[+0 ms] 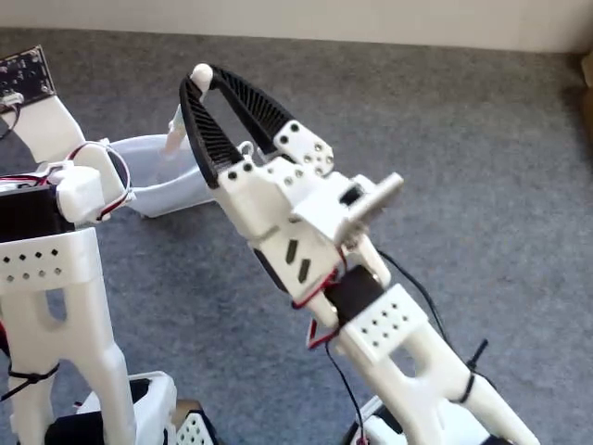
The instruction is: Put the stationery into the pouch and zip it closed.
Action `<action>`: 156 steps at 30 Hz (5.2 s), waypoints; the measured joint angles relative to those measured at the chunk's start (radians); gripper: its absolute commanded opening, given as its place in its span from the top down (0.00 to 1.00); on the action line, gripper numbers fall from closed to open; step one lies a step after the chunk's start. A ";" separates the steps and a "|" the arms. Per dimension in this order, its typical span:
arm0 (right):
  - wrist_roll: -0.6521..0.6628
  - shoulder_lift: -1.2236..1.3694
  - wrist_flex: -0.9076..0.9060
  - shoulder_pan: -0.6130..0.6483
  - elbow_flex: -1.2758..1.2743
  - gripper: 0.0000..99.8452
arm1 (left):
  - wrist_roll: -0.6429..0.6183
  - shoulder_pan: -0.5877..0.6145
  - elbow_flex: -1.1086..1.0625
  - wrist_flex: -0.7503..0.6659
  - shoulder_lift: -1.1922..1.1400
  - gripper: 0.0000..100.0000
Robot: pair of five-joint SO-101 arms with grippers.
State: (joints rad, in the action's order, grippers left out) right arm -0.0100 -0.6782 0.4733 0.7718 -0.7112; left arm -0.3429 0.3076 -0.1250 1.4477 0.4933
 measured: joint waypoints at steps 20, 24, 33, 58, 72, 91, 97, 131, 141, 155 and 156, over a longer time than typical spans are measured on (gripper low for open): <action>0.002 0.078 -0.005 0.044 -0.213 0.89 | 0.000 0.000 0.000 0.000 0.000 0.99; 0.002 0.078 -0.115 0.094 -0.213 0.81 | 0.000 0.000 0.000 0.000 0.000 0.99; 0.005 -0.040 -0.338 0.137 -0.213 0.82 | 0.000 -0.002 0.000 0.000 0.000 0.99; 0.003 -0.397 -1.269 -0.044 0.198 0.82 | 0.000 -0.002 0.000 0.000 0.000 0.99; -0.163 -0.080 -1.336 -0.285 0.368 0.82 | 0.000 -0.002 0.000 0.000 0.000 0.99; -0.408 0.744 -1.798 -0.370 1.026 0.82 | 0.000 -0.002 0.000 0.000 0.000 0.99; -0.410 0.961 -1.824 -0.390 1.180 0.82 | 0.000 -0.002 0.000 0.000 0.000 0.99; -0.537 1.482 -1.890 -0.439 1.387 0.94 | 0.000 -0.002 0.000 -0.003 0.000 0.99; -0.539 1.496 -1.895 -0.462 1.402 1.00 | 0.000 -0.002 0.000 -0.003 0.000 0.99; -0.287 1.336 -2.031 -0.460 1.401 1.00 | 0.000 -0.002 0.000 -0.003 0.000 0.99; -0.253 1.329 -2.035 -0.459 1.401 1.00 | 0.000 -0.002 0.000 -0.003 0.000 0.99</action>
State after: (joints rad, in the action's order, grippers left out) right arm -0.2631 0.6506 -1.5612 0.3130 0.6897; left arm -0.3429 0.3061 -0.1250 1.4446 0.4933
